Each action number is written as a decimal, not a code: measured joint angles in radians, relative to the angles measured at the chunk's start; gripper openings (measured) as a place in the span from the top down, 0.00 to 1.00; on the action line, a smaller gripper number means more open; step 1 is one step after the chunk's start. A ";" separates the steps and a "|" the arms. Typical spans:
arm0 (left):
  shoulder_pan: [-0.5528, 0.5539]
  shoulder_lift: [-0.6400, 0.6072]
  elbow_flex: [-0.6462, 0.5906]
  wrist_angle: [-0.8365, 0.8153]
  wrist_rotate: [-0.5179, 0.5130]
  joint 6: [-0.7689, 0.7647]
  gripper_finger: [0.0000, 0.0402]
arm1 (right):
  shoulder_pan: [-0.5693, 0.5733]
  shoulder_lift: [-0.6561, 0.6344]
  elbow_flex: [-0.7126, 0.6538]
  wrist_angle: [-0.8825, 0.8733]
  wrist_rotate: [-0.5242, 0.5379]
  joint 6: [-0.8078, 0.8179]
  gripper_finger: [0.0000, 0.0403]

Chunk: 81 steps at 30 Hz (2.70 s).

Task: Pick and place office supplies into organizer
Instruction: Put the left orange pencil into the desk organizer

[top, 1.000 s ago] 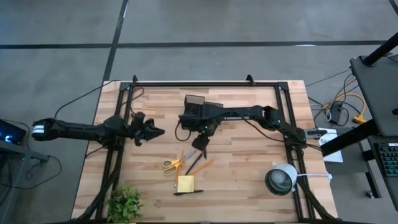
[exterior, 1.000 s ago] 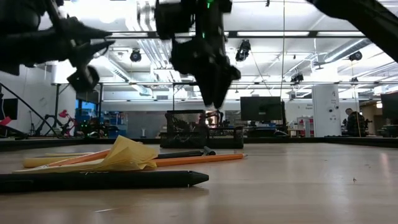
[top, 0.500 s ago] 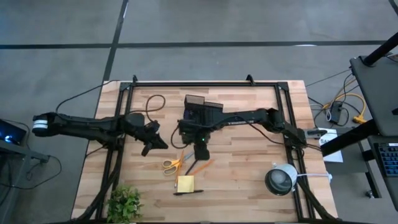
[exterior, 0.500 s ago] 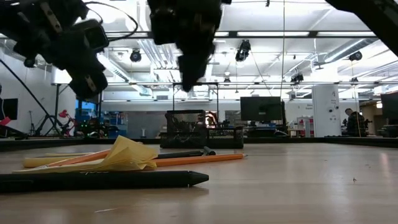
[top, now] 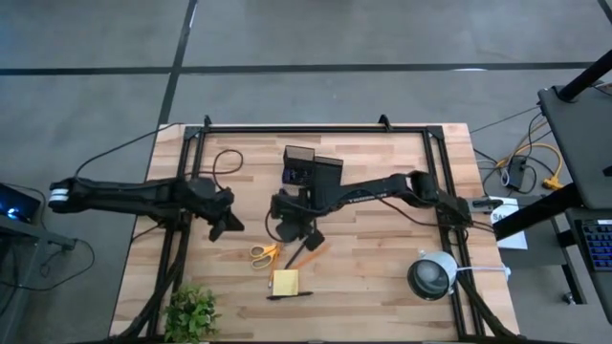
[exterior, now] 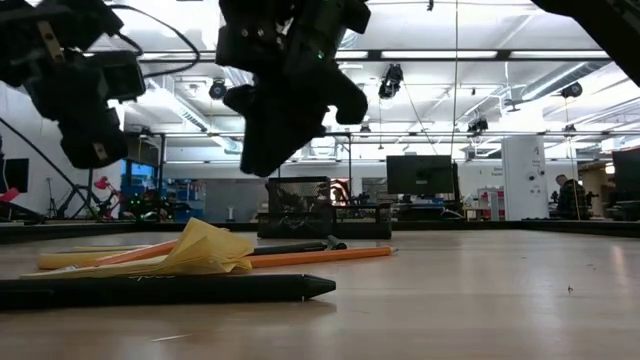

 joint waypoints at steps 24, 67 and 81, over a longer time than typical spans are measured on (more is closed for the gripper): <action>-0.007 0.284 0.066 0.183 -0.199 0.007 0.77 | 0.055 -0.196 -0.145 -0.084 0.331 0.961 0.50; -0.285 1.150 0.823 -0.322 -0.381 -0.818 0.77 | 0.263 -1.113 -0.976 -0.162 0.766 1.526 0.50; -0.451 1.209 0.824 -0.277 -0.379 -1.061 0.77 | 0.262 -1.113 -0.977 -0.156 0.759 1.521 0.50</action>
